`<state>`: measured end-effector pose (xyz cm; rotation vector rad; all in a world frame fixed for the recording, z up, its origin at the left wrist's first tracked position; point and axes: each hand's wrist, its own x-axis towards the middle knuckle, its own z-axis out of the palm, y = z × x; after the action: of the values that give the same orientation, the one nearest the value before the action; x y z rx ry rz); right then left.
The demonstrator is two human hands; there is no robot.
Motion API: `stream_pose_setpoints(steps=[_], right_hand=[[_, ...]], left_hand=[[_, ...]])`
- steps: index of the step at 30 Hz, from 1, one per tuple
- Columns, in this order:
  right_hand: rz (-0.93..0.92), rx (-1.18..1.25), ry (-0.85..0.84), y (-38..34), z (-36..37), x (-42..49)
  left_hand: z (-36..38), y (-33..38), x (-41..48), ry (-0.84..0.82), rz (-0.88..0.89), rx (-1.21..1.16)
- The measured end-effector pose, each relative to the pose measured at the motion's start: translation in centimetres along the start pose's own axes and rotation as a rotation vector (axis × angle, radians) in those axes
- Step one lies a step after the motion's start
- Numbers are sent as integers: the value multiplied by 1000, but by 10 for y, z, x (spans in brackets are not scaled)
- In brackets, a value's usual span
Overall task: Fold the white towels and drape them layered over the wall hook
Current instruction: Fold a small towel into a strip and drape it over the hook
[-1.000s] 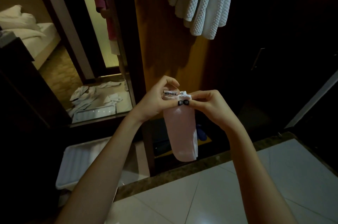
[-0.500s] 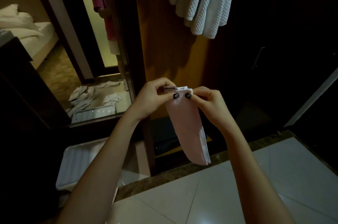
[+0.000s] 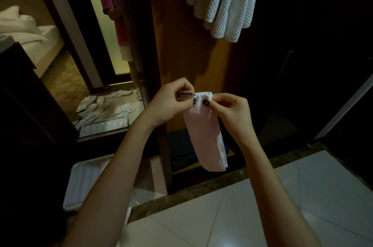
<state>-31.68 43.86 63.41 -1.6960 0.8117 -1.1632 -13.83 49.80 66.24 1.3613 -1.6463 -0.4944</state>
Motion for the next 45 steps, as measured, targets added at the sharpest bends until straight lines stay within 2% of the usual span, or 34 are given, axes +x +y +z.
stream_pose_setpoints(steps=[6,11,17,20,27,30,35,42,45], right_hand=[[11,49,-12,0,0,0],[23,89,74,-3,1,5],[23,199,156,-10,-7,18],[45,220,159,-13,-6,23],[-65,54,94,-5,-10,12],[-12,-62,38,10,-7,4],[71,-158,-10,20,-3,4],[-48,-249,60,14,5,6],[-24,-217,82,14,11,5]], left_hand=[[1,0,4,32,-12,10],[11,-1,5,171,-24,-139],[26,-7,-12,73,55,-163],[35,-11,-14,129,57,-72],[40,-4,9,310,26,-96],[36,-4,19,357,16,-111],[34,-9,27,365,-32,-124],[40,-16,22,349,-41,25],[39,-17,20,358,-36,49]])
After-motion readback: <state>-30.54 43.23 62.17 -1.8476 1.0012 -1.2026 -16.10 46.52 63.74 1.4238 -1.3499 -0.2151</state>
